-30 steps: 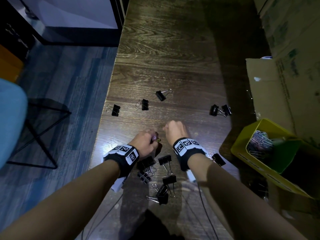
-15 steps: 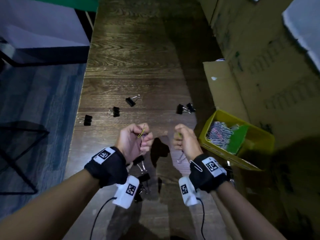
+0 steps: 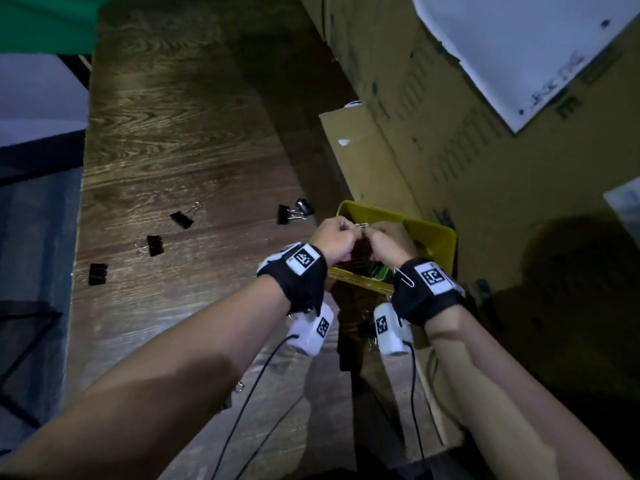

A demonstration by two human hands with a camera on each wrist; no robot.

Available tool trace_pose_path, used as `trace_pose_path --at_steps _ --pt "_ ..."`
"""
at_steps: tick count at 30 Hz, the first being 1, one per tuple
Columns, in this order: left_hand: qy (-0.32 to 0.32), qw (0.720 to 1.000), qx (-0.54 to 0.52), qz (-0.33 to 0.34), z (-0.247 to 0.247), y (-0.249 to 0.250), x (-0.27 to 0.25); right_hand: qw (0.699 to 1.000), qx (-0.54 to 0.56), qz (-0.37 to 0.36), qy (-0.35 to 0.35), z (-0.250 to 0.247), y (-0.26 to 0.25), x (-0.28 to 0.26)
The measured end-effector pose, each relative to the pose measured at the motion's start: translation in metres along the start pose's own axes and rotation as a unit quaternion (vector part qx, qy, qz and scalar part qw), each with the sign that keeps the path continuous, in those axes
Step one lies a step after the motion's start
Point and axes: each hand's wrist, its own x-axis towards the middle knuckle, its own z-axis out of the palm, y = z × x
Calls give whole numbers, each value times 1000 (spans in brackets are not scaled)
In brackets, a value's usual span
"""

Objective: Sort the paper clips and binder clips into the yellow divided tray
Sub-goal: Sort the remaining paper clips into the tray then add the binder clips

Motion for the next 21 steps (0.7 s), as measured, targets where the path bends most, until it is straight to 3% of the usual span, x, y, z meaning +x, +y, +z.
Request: trace_pose_path --at_steps 4,6,10,13,16,18,21 --pt "-62 979 194 34 -6 -5 8 998 -11 -15 -64 -5 11 4" --pt "-50 966 234 97 -12 -11 -2 997 2 -26 -67 -6 16 1" --pt "56 963 153 216 -20 -36 -28 995 70 -58 -33 -11 24 -16" --pt "149 963 75 213 -36 -60 -18 995 75 -63 -9 -15 26 -24" --pt "208 950 112 203 -46 -67 -12 997 -20 -77 -24 -16 22 -24" --pt "175 942 208 198 -49 -73 -12 994 -58 -87 -38 -16 18 -21" --pt "39 915 344 207 -45 -101 -6 994 -16 -99 -43 -17 13 -23"
